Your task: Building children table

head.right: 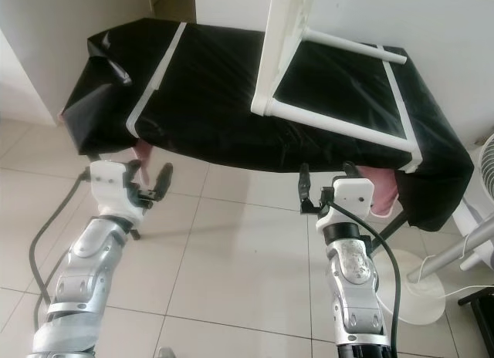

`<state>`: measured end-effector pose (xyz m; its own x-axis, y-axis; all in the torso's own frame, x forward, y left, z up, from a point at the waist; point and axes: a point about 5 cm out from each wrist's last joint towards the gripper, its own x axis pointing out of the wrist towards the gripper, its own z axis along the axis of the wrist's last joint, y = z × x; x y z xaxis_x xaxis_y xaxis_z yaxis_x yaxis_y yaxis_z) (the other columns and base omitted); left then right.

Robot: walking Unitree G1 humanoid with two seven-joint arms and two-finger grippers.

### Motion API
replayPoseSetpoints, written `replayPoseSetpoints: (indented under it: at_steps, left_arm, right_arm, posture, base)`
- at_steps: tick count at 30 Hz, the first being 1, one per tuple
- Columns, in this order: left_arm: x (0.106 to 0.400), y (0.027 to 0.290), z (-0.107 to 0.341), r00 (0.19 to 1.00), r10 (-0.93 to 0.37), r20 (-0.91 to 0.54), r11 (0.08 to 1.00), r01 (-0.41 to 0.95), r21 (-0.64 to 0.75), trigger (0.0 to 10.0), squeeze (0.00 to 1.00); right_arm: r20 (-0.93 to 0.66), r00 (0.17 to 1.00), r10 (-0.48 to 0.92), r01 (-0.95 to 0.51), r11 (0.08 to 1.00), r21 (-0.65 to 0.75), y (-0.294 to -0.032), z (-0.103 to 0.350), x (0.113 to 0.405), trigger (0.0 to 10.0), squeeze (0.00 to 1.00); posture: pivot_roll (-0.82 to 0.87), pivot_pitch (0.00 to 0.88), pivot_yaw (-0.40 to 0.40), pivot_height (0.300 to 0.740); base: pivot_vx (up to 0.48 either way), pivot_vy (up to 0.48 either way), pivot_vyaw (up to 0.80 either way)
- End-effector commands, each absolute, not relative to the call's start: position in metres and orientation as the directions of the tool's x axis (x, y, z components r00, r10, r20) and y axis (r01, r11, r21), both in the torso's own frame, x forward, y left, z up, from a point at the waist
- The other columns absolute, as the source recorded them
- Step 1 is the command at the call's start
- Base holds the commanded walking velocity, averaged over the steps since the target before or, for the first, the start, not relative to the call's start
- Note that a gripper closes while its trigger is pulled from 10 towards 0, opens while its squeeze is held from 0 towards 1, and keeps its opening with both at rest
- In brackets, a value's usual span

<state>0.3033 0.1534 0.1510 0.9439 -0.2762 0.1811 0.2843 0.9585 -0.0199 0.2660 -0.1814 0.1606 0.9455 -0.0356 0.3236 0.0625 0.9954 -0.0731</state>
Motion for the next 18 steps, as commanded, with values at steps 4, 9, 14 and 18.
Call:
replayPoseSetpoints:
  at_steps: [4,9,14,18]
  left_arm:
    - [0.3044,0.1554,0.1474,0.952,-0.256,0.167,0.964,0.265,-0.034,10.0,0.0]
    - [0.3056,0.1548,0.1482,0.95,-0.262,0.168,0.962,0.271,-0.034,10.0,0.0]
    - [0.3061,0.1546,0.1485,0.95,-0.265,0.169,0.961,0.274,-0.034,10.0,0.0]
    - [0.3053,0.1549,0.1492,0.949,-0.266,0.17,0.961,0.276,-0.035,10.0,0.0]
  right_arm:
    - [0.324,0.946,-0.024,0.053,0.995,-0.08,-0.1833,0.1596,0.2686,10.0,0.0]
    - [0.326,0.945,-0.025,0.054,0.995,-0.081,-0.1833,0.1593,0.269,10.0,0.0]
    - [0.326,0.945,-0.025,0.053,0.995,-0.08,-0.1832,0.1593,0.2689,10.0,0.0]
    - [0.323,0.946,-0.021,0.049,0.996,-0.08,-0.1829,0.1581,0.2679,10.0,0.0]
  posture:
    - [0.01,0.001,-0.055,0.74]
    - [0.01,0.0,-0.049,0.74]
    - [0.01,0.0,-0.048,0.74]
    - [0.01,0.0,-0.05,0.74]
  base:
    - [0.264,0.0,0.0]
    - [0.268,0.0,0.0]
    - [0.274,0.0,0.0]
    - [0.273,0.0,0.0]
